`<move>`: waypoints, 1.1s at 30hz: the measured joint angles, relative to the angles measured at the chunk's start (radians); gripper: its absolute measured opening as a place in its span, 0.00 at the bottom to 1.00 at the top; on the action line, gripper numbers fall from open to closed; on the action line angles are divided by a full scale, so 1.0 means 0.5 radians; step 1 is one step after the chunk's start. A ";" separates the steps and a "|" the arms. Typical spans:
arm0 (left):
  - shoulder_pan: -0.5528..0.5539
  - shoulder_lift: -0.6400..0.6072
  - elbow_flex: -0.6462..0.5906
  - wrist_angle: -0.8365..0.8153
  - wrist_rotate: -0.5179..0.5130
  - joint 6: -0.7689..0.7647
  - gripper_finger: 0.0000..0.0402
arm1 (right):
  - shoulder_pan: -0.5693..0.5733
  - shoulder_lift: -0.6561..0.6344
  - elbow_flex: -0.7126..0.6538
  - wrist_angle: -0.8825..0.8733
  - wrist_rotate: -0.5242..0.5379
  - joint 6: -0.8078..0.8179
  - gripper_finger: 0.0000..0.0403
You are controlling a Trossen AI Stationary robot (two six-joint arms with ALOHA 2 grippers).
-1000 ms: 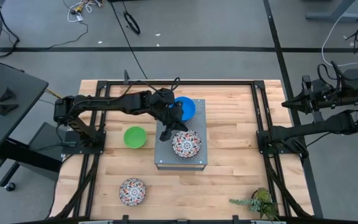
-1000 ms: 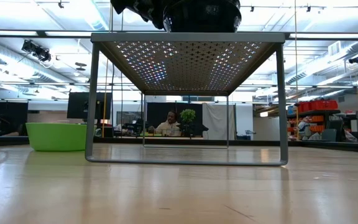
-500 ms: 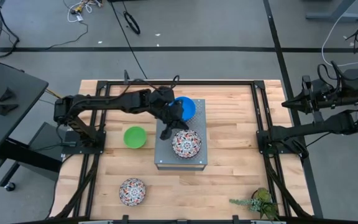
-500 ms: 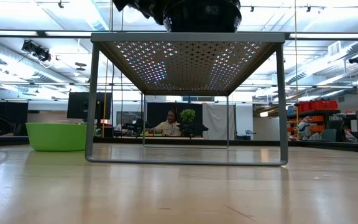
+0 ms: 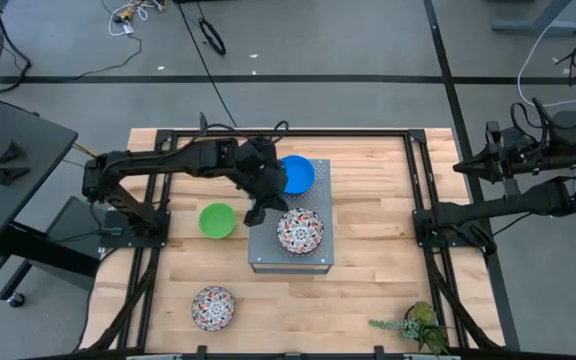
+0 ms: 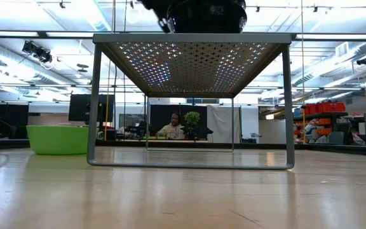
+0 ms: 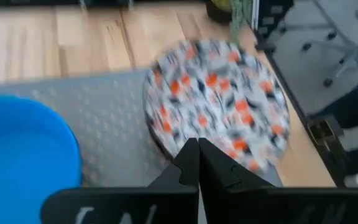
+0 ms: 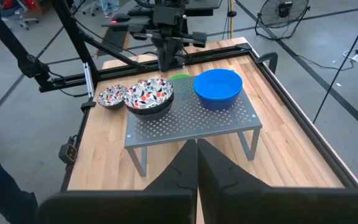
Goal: Pick & Place Mini bowls
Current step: Stack the green bowl on top of the light blue bowl on the shelf
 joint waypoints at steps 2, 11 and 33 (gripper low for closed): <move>-0.027 -0.024 -0.002 -0.113 -0.045 0.000 0.00 | 0.000 0.000 0.000 0.000 0.001 0.000 0.01; -0.125 -0.117 -0.004 -0.486 -0.172 -0.055 0.00 | 0.001 0.001 0.000 -0.001 0.001 0.000 0.01; -0.215 -0.361 -0.367 -0.813 -0.361 -0.406 0.00 | 0.001 0.001 0.000 0.000 0.001 0.000 0.01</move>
